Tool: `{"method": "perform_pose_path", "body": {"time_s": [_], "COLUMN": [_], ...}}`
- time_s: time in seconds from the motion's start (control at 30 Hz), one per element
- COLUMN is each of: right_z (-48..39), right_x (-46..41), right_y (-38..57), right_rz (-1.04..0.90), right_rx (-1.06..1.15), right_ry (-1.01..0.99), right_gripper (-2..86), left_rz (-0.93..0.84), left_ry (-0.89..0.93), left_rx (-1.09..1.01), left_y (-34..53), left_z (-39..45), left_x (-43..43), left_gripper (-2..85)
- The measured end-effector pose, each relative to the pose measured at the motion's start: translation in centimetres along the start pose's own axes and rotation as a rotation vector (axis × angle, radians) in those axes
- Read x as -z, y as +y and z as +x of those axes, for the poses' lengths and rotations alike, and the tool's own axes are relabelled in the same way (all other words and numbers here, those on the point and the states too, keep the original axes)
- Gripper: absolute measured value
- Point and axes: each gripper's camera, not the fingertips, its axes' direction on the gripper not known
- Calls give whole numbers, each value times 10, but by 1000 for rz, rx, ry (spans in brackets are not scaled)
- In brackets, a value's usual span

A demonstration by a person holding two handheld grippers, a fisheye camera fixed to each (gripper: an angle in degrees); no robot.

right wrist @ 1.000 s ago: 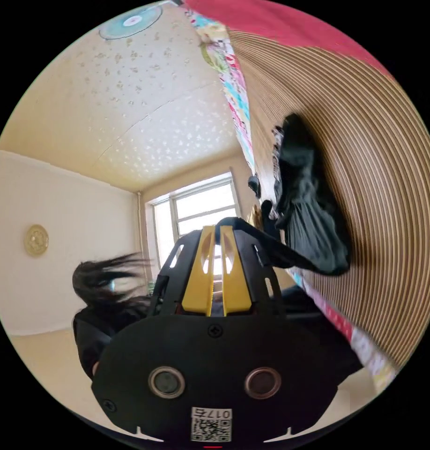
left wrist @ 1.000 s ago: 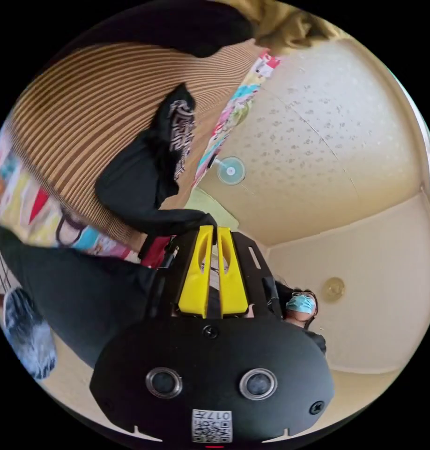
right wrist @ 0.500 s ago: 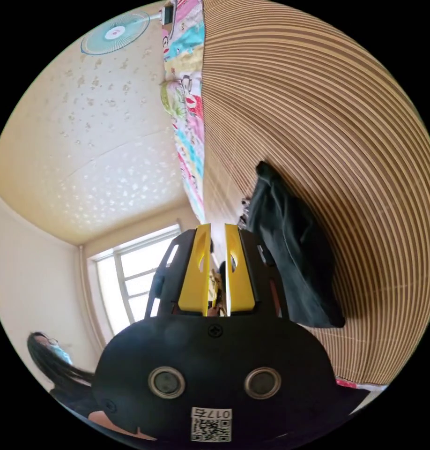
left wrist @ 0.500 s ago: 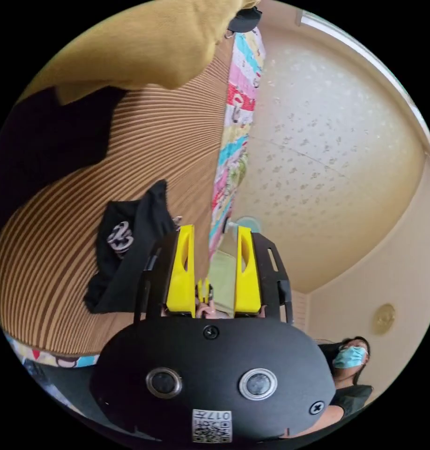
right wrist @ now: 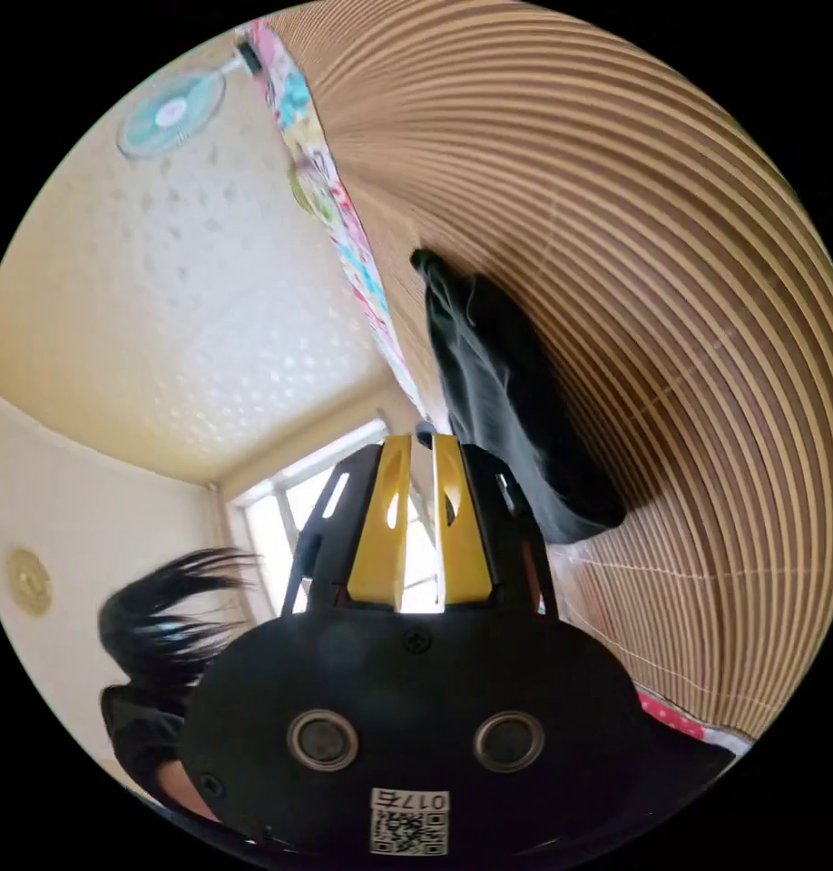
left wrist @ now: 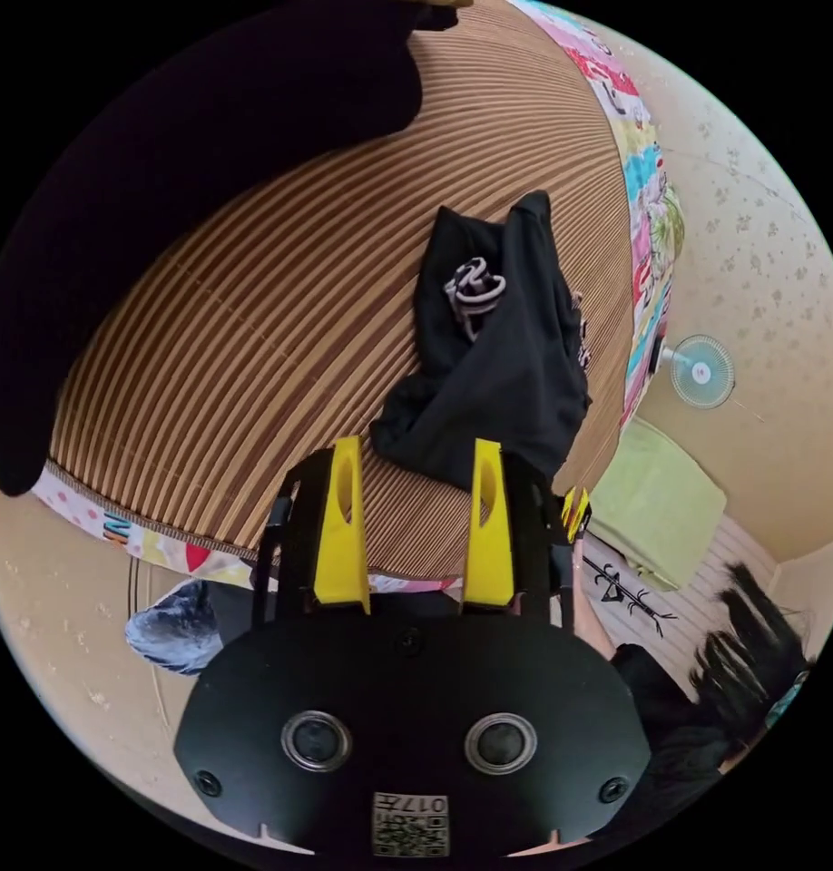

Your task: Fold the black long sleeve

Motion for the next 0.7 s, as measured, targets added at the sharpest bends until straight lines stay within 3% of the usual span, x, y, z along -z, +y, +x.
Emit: {"method": "perform_pose_path", "body": {"time_s": [0.13,0.27,0.4,0.5,0.7], "right_z": [5,0,-5,-6,-8], "right_x": [30,40,51,62,85], "right_y": [14,21,27,30,42], "right_rz": [116,75,57,52,44], "right_rx": [-19,-20,-16,-18,-22], "right_ry": [-121,-124,-160,-186,-223], "right_gripper": [16,14,13,14,16], "left_rz": [-81,-22,96,167,242], "left_ry": [19,112,240,265,130], "left_rx": [83,222,229,137,-268], "left_y": [-20,-22,-16,-16,-14], "left_z": [-14,-43,-48,-24,115], "left_x": [-41,-64,-71,-72,-86], "left_gripper": [102,74,44,39,37]}}
